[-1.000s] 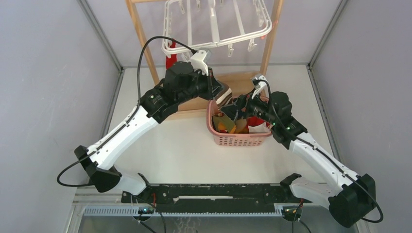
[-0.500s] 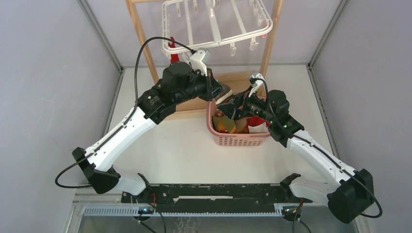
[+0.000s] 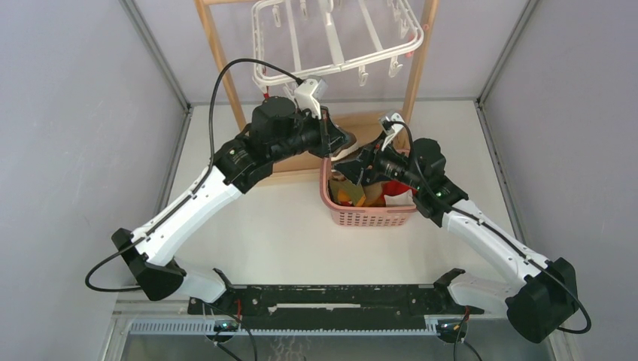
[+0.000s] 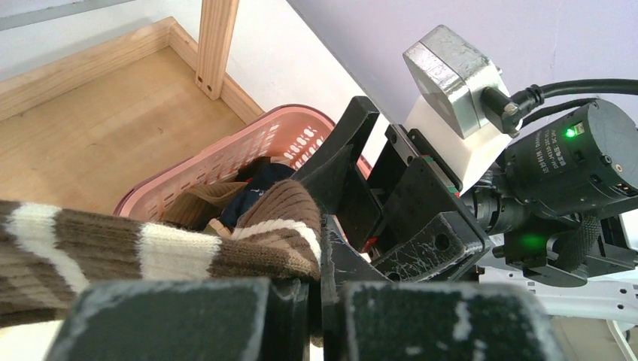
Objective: Remove the socks clipped to the hanger
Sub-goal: Remove the sock from the hanger.
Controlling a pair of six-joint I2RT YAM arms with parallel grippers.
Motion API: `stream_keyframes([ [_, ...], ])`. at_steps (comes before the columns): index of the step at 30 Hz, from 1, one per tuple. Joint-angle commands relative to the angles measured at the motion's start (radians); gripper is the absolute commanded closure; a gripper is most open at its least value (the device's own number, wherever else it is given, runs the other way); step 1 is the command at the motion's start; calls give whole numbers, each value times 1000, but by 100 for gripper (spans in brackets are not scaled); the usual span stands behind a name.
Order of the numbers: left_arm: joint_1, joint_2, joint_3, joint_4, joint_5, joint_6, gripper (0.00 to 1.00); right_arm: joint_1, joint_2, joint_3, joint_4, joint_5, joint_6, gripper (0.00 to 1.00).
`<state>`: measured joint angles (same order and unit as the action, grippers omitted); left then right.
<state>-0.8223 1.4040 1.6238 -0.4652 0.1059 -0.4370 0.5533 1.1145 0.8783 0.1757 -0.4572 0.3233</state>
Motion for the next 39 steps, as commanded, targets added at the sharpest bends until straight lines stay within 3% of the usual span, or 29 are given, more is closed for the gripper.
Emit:
stream_keyframes([
  [1,6,-33,-26,60,24,-17,100,12,-7,45,51,-31,-1,22],
  [11,9,-37,-61,79,25,-23,100,24,-2,45,49,-49,3,39],
  [15,13,-45,-85,81,25,-24,98,30,0,58,13,-48,-4,55],
  [21,23,-65,-126,95,33,-29,83,41,5,60,-16,-38,-1,71],
  [23,25,-73,-134,96,36,-27,78,44,12,60,-20,-34,-1,88],
  [26,30,-82,-146,93,35,-22,72,46,19,60,-29,-23,3,100],
  [39,74,-241,-291,47,20,5,46,12,32,60,-120,-26,31,100],
])
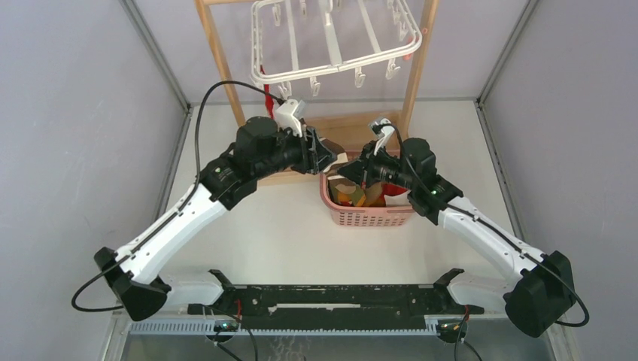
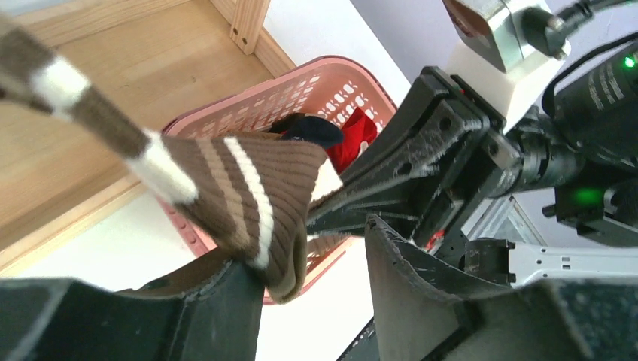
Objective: Remove the socks clipped to the hanger
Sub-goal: Remove the sock from the hanger.
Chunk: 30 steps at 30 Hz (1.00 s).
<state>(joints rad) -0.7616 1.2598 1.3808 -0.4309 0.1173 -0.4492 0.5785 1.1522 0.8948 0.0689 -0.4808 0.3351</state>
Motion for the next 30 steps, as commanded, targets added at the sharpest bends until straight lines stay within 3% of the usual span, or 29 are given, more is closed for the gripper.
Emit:
stream_keyframes([
  [1,16,-121,-63,8,7,17,44,-14,-8,44,-20,-2,21,100],
  [7,18,-228,-123,-29,-14,15,33,-29,-29,44,-48,5,38,100],
  [9,19,-264,-148,-38,-28,14,16,-40,-36,44,-56,0,45,100],
  [14,18,-327,-197,-62,-56,12,2,-81,-58,47,-101,-8,52,100],
  [30,20,-448,-250,-123,-190,12,0,-279,-136,55,-146,-116,60,100],
])
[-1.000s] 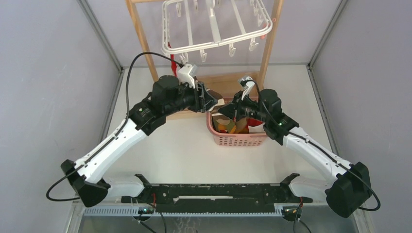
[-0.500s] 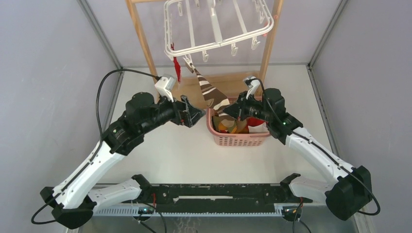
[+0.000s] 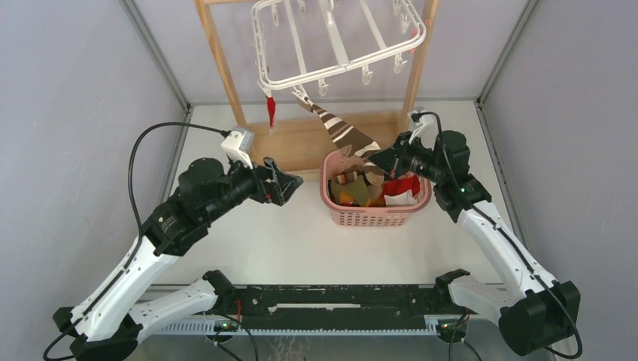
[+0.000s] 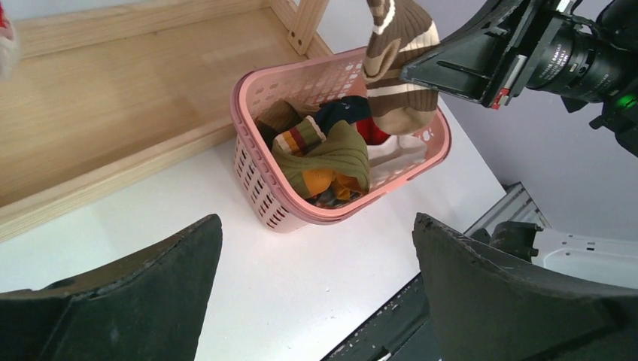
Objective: Remove the socks clipped to the hanger
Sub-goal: Remove the sock from the hanger.
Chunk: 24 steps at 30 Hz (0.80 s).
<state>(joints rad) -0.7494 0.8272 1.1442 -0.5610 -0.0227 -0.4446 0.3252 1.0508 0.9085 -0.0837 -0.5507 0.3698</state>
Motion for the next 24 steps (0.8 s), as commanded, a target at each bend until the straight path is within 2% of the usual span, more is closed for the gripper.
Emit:
stream_keyframes([
  [1,8,-19,-13,6,-61,6,0,-28,-41,41,5,-51,27,100],
  [8,8,-19,-11,31,-127,-11,0,-4,-94,40,-68,-47,2,100],
  [14,10,8,-20,78,-137,-30,0,97,-145,41,-106,-5,-18,100],
  [18,14,32,-52,156,-45,-47,0,154,-153,40,-60,-10,28,100],
  [24,15,-27,-207,365,158,-66,0,230,-108,40,70,-34,117,100],
])
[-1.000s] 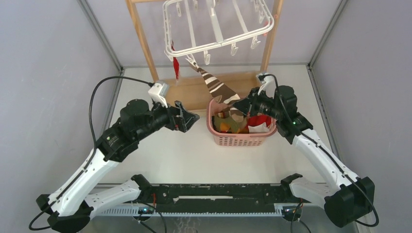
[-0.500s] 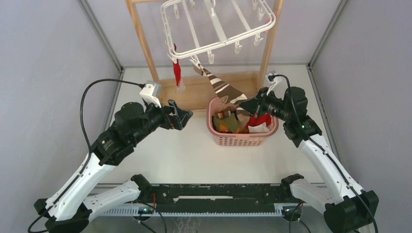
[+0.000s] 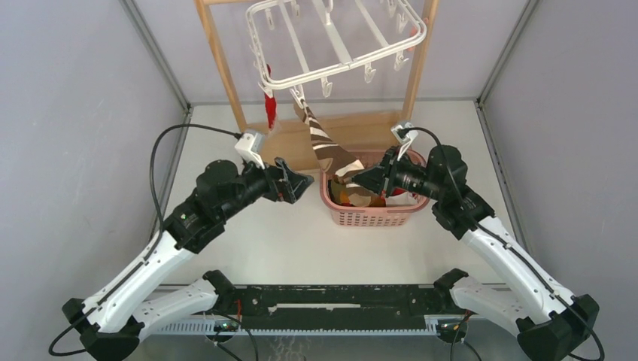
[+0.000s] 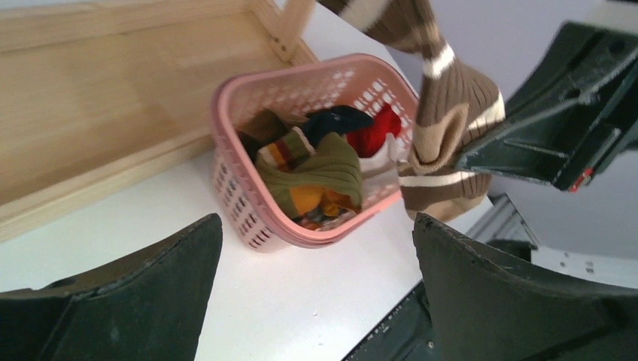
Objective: Remove the socks clipped to the hanger
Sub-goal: Remove the sock from the hanger.
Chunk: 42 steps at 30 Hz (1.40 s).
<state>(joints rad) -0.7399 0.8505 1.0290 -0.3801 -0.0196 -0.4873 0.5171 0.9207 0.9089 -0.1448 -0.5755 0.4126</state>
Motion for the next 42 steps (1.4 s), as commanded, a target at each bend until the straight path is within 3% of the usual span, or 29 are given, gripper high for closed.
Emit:
stream_keyframes([
  [1,5,-71,-117,210,177,-24,0,49,37,40,172,-16,90,100],
  [8,4,-203,-305,436,232,-69,0,105,141,40,277,-48,137,100],
  [16,5,-242,-394,494,196,-71,0,169,229,41,398,-78,200,100],
  [24,4,-271,-426,481,91,-51,1,237,232,39,339,-65,167,100],
  [32,5,-269,-444,593,91,-77,4,264,220,39,289,-51,134,100],
  [36,5,-247,-437,633,94,-74,14,265,210,39,284,-47,129,100],
  [42,5,-173,-409,667,132,-75,42,264,200,39,274,-46,123,100],
])
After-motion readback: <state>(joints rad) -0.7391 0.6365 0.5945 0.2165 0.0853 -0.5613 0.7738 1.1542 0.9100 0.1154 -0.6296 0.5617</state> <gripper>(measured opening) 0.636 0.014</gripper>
